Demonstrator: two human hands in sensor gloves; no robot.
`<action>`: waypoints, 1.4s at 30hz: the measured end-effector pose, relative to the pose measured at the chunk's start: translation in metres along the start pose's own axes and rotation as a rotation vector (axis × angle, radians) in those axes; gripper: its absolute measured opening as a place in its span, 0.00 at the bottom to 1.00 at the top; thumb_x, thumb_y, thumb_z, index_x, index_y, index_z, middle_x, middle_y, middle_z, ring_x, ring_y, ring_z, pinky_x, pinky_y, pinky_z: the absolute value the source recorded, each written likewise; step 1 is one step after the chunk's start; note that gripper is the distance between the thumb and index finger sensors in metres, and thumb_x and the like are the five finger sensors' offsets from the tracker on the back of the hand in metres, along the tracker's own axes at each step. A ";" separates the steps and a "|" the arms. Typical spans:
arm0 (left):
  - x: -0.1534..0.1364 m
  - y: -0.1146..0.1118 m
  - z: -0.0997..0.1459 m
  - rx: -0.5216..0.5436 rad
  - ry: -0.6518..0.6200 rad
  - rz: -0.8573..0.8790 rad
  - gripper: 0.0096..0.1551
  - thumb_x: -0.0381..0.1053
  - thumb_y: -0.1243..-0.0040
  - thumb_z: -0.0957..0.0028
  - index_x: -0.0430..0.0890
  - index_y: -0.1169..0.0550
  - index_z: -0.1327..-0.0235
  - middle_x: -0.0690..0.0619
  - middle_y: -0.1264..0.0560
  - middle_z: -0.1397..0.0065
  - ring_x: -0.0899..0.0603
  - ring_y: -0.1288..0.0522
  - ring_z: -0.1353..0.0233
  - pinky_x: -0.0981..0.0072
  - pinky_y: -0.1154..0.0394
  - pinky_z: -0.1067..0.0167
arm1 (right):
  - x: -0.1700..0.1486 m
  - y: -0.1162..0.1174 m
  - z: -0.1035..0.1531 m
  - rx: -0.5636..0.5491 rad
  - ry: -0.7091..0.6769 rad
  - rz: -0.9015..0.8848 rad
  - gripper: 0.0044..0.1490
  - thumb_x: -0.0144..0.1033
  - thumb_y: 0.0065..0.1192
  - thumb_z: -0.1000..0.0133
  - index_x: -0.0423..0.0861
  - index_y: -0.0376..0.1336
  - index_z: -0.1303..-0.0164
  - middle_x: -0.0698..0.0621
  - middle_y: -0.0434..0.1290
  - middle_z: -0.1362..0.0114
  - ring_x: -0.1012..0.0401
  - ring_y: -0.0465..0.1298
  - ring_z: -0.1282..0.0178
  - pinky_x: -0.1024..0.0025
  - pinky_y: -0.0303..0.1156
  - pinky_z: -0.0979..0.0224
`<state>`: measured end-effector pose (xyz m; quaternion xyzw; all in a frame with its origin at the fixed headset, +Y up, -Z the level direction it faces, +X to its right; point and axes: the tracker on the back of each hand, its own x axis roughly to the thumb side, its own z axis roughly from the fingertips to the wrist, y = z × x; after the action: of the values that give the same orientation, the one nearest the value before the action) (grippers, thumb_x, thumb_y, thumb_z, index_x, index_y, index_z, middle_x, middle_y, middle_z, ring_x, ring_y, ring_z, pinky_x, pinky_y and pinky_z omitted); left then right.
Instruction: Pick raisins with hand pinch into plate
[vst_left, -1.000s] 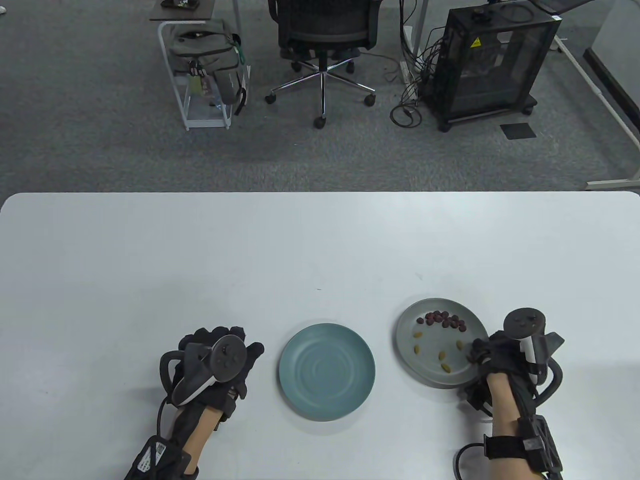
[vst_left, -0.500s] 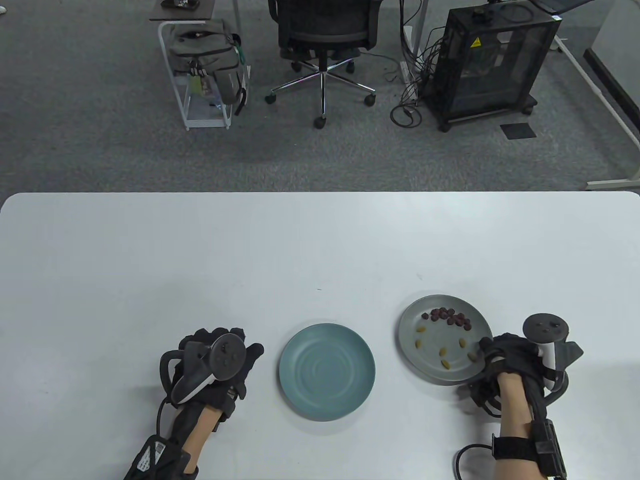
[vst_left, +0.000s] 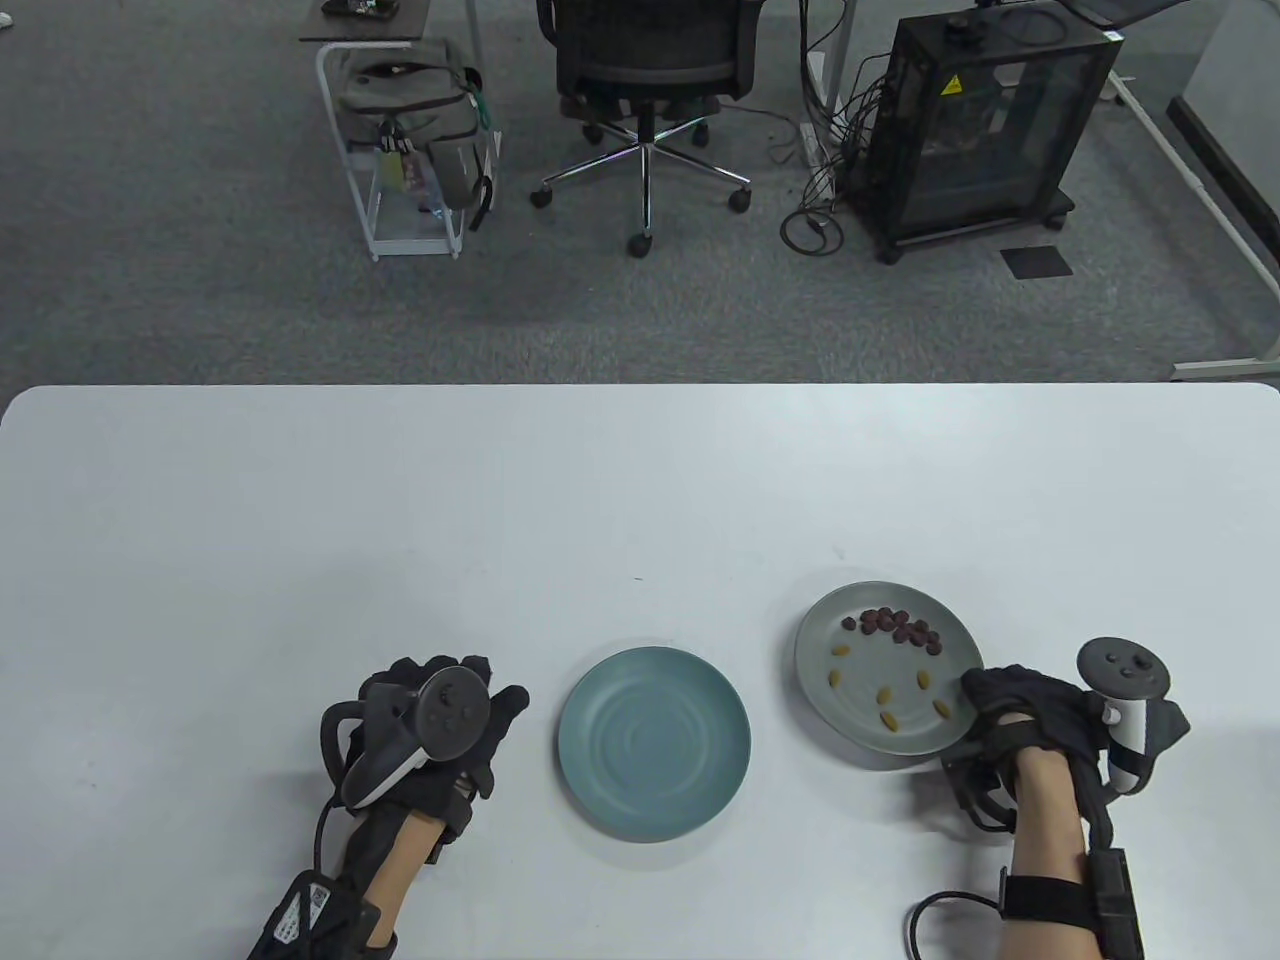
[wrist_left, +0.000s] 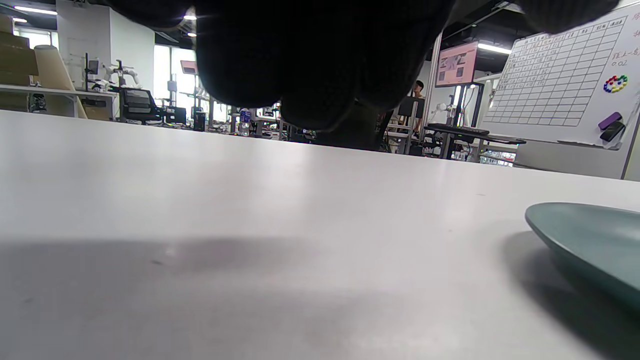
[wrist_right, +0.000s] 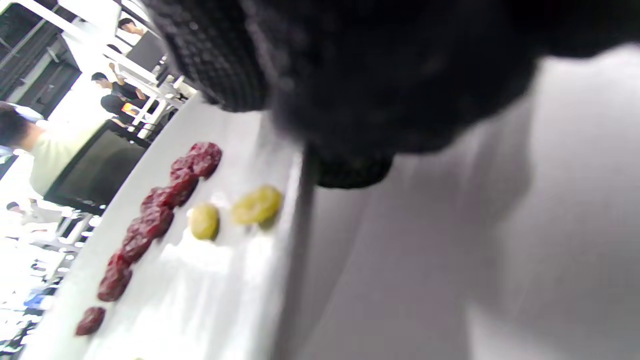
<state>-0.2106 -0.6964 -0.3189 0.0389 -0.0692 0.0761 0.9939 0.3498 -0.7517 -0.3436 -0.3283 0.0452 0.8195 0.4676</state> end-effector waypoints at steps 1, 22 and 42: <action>0.000 0.000 0.000 -0.004 -0.001 0.009 0.41 0.72 0.53 0.49 0.44 0.21 0.38 0.42 0.19 0.38 0.30 0.23 0.41 0.30 0.37 0.38 | 0.003 0.001 0.003 0.004 -0.015 -0.005 0.29 0.41 0.75 0.51 0.36 0.73 0.46 0.44 0.89 0.57 0.62 0.86 0.83 0.68 0.84 0.72; -0.012 -0.003 -0.004 -0.086 -0.032 0.586 0.43 0.71 0.51 0.48 0.39 0.21 0.37 0.41 0.15 0.46 0.36 0.17 0.57 0.44 0.25 0.57 | 0.084 0.067 0.074 0.280 -0.284 0.000 0.28 0.40 0.75 0.49 0.38 0.72 0.45 0.43 0.89 0.58 0.63 0.85 0.84 0.68 0.84 0.72; -0.021 -0.041 -0.014 -0.320 0.008 1.157 0.44 0.68 0.44 0.47 0.31 0.24 0.40 0.43 0.11 0.58 0.43 0.15 0.72 0.52 0.22 0.72 | 0.135 0.153 0.117 0.396 -0.409 0.100 0.28 0.40 0.74 0.49 0.38 0.72 0.45 0.44 0.89 0.58 0.63 0.85 0.84 0.68 0.84 0.73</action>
<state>-0.2225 -0.7387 -0.3380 -0.1557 -0.0859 0.5936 0.7849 0.1236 -0.6931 -0.3665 -0.0557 0.1251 0.8661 0.4808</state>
